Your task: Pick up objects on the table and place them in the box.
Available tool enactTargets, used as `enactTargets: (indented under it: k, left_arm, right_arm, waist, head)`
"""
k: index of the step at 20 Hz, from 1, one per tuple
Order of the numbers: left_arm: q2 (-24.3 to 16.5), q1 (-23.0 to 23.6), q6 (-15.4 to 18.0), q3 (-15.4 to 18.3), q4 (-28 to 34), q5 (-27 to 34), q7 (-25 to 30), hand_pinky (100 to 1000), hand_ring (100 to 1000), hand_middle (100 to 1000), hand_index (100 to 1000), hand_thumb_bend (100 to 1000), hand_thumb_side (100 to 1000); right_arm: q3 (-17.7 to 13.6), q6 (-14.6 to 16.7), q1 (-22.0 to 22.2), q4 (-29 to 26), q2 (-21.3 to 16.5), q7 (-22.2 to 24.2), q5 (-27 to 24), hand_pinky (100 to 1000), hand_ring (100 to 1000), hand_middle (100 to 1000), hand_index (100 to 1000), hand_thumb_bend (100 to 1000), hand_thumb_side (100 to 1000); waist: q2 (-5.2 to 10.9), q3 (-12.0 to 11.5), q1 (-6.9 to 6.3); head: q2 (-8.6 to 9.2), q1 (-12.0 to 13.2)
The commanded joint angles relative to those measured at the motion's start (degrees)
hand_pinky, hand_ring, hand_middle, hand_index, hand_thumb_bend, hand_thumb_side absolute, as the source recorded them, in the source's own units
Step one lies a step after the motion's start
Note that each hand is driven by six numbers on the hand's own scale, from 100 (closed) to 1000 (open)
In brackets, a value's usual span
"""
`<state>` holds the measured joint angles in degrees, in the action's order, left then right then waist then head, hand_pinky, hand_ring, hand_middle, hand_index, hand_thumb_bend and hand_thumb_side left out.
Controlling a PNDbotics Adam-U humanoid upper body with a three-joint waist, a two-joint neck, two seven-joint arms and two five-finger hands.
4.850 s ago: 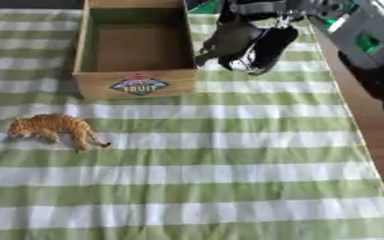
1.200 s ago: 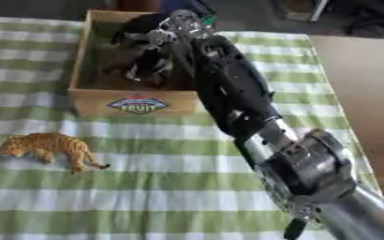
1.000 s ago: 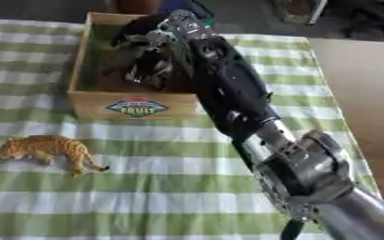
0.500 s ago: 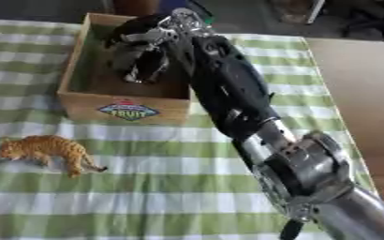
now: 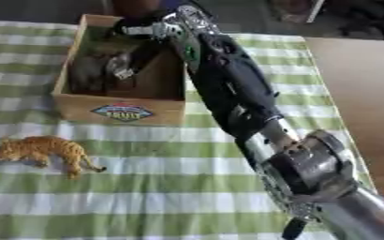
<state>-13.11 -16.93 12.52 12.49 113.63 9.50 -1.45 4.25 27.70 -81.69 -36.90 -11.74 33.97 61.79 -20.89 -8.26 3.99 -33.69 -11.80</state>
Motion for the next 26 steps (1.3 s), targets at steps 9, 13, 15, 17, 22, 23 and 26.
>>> enactTargets:
  k: [9,13,15,17,22,23,26]
  left_arm:
    - [-1.1,0.2,-0.1,0.1,1.0,-0.3,-0.1,540,748,691,766,100,930]
    - [-1.2,0.6,-0.2,0.2,1.0,-0.3,-0.2,540,749,691,766,100,928]
    - [-1.2,0.8,-0.2,0.2,1.0,-0.3,-0.3,540,749,691,766,100,927]
    - [-1.3,1.0,-0.2,0.2,1.0,-0.4,-0.4,540,749,691,766,100,921]
    - [-2.0,1.0,-0.1,0.2,1.0,-0.5,-0.9,539,749,692,767,100,915]
    - [-2.2,1.0,0.0,0.2,1.0,-0.6,-1.0,539,749,692,767,100,911]
    - [-3.0,0.9,0.4,0.1,1.0,-0.7,-1.5,539,749,692,767,100,907]
  right_arm:
    - [-0.4,-0.4,-1.4,-5.9,-2.3,0.6,-4.4,890,951,950,1000,446,668]
    - [-0.1,-0.5,-0.8,-10.7,-4.0,-1.6,-7.6,871,925,924,1000,420,721]
    - [0.1,-1.0,0.0,-13.9,-5.5,-2.7,-10.5,868,921,918,1000,401,743]
    - [1.4,-2.3,1.1,-17.9,-7.6,-2.3,-15.3,862,912,908,1000,339,784]
    - [2.7,-7.5,5.3,-29.3,-13.1,-3.8,-25.6,843,882,865,1000,124,948]
    - [2.8,-8.8,6.5,-32.0,-14.2,-4.8,-27.7,837,873,854,1000,100,978]
    - [2.8,-12.4,10.6,-40.4,-17.8,-8.9,-34.0,829,861,840,993,100,1000]
  waist:
    - [2.43,0.3,-0.81]
    - [3.01,0.7,-1.12]
    - [3.31,1.0,-1.29]
    - [3.60,1.4,-1.45]
    - [4.27,2.1,-2.06]
    - [4.38,2.2,-2.18]
    - [4.69,2.8,-2.63]
  head:
    - [-0.69,0.5]
    - [-1.59,1.2]
    - [-2.03,1.8]
    - [-2.46,2.5]
    - [-3.72,4.2]
    - [-3.95,4.4]
    - [-4.66,5.0]
